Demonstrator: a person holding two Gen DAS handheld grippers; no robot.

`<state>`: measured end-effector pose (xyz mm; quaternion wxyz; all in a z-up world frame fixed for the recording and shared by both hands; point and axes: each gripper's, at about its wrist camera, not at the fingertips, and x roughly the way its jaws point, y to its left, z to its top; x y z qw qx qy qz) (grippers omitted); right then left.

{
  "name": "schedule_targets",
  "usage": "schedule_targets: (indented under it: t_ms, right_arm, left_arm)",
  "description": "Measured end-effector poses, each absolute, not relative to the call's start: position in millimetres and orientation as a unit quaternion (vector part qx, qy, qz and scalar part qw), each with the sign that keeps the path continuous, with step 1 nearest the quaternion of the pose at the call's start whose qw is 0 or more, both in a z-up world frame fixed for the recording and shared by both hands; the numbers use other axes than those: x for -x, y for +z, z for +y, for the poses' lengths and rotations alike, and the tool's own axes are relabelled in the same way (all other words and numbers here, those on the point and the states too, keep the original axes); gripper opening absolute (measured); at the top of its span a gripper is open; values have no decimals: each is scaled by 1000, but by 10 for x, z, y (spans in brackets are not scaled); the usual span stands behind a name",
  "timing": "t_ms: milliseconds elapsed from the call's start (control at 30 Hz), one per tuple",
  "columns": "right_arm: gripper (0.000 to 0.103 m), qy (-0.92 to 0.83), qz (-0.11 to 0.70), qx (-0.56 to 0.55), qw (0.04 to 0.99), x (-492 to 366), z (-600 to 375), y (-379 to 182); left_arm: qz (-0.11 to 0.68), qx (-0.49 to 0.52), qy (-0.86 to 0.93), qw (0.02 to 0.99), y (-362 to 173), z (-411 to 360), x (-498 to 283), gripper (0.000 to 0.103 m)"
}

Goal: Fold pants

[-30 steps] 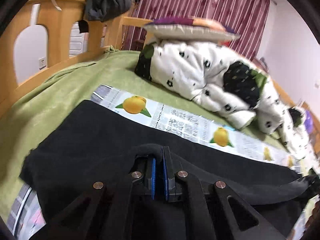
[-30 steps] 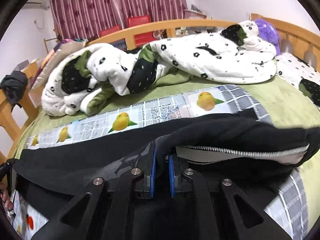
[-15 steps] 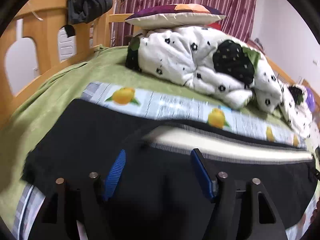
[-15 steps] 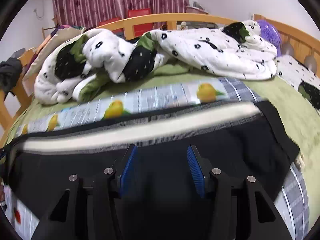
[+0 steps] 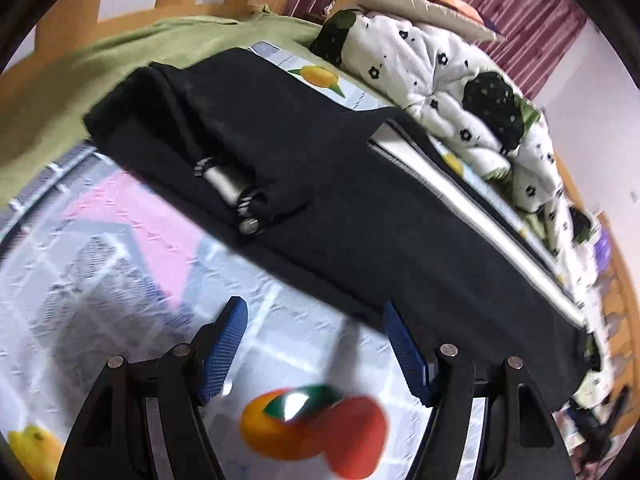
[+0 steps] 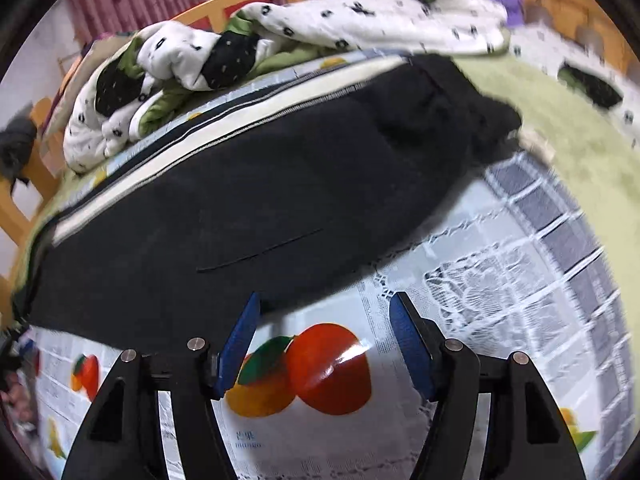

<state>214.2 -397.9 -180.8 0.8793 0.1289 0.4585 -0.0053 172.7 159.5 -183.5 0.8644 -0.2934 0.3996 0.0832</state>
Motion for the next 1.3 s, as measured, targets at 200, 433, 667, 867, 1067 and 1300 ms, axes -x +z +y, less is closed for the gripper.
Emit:
schedule_targets:
  t_ms: [200,433,667,867,1067,1300]
  right_arm:
    - [66,6,461,-187,868,-2517,-4133,-1928]
    - [23,-17,449,-172,876,-2982,-4099,-2009]
    - [8,-3,409,-217,886,-2634,-4286,-1688]
    - [8,-12,421,-205,883,-2033,-4478,-1595]
    - [8,-20,438,-166,883,-1181,-4754,-1539]
    - [20,-63,464,-145,872,-661,-4928,-1613]
  left_arm:
    - [390,334,75,855,-1858,1653,-2129,67]
    - [392,310,136,856,-1852,1607,-2423,16]
    - [408,261,119,867,-1659,1437,-2036,12]
    - [431,251,107,860,-1651,1260,-1332,12]
    - [432,284,71,853,-1671,1152,-513,12]
    - [446,263,54,854,-1652,1010,-3,21]
